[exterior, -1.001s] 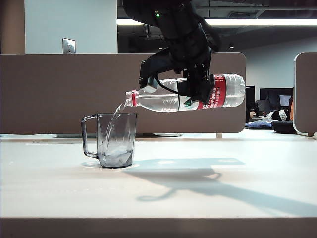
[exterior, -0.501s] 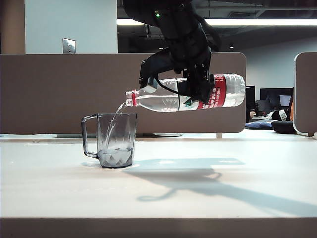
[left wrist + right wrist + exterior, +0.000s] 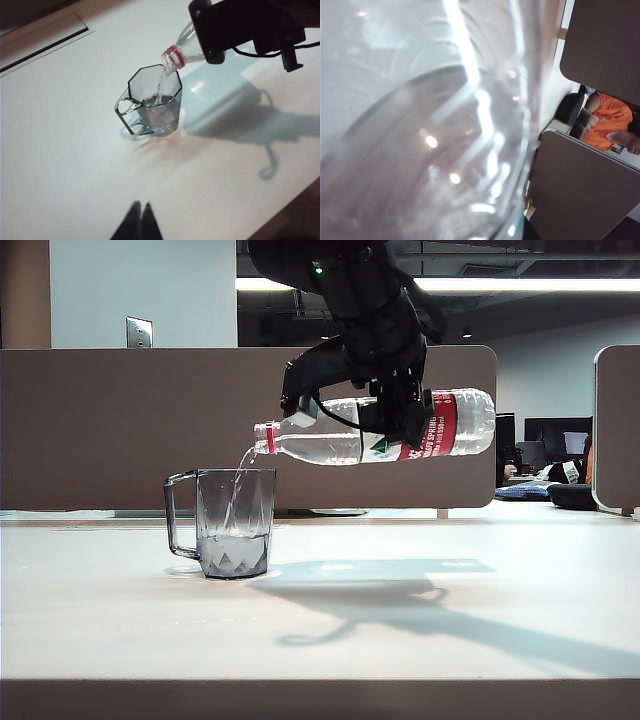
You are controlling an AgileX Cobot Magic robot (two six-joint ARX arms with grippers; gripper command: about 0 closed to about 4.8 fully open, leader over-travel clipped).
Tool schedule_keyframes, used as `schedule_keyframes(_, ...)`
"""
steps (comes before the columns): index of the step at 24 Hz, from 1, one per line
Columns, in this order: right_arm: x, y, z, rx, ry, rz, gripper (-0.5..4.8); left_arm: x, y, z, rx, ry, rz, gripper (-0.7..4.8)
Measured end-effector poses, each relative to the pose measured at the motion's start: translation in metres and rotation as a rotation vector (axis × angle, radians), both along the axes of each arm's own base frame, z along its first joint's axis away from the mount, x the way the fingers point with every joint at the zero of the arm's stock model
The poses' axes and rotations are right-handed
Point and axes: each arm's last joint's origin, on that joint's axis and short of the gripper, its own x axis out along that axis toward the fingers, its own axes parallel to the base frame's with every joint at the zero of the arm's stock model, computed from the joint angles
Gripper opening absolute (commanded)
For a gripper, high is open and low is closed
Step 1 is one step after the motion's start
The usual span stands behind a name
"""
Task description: Pick up the mineral water bottle on the table and pour water into the mug until it's half full.
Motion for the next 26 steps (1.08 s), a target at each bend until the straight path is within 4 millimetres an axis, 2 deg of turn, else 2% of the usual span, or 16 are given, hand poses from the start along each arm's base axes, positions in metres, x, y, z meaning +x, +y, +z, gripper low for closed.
schedule_keyframes(11,0.000,0.000,0.001,-0.005,-0.004,-0.001,2.37,0.000,0.000,0.000,0.000,0.001,0.000,-0.05)
schedule_keyframes(26,0.000,-0.001,0.012,0.006,-0.015,-0.003,2.37,0.000,0.000,0.000,0.001,0.002,0.000,-0.05)
